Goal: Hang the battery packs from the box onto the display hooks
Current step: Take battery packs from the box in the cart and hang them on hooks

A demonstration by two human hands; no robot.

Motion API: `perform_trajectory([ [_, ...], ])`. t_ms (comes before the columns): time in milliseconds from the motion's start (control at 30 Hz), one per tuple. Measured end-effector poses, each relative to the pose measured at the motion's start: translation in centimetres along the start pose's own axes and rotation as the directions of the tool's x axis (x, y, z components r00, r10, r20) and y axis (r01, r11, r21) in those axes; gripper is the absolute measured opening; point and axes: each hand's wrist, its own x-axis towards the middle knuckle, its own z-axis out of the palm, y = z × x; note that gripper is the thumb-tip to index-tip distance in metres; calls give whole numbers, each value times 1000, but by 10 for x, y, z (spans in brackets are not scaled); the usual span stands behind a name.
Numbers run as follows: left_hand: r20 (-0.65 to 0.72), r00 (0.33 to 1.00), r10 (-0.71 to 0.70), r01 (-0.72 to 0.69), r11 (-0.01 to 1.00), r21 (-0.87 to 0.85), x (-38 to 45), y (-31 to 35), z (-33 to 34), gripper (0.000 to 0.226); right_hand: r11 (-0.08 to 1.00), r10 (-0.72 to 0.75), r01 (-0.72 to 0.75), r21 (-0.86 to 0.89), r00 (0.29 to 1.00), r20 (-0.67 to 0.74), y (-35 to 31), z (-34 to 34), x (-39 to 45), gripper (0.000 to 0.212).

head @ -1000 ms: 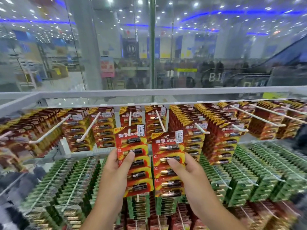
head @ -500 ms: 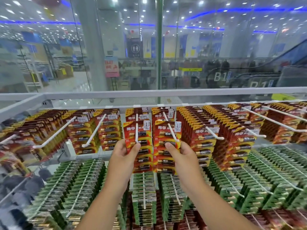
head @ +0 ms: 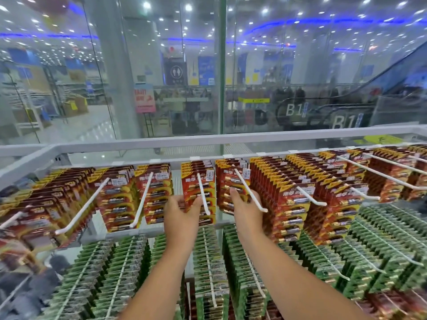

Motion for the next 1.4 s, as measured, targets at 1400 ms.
perform_trajectory([
  [1400, 659, 752, -32, 63, 998, -24, -492, 62, 265, 16, 951, 95, -158, -267, 967, -236, 32, -634, -182, 23],
])
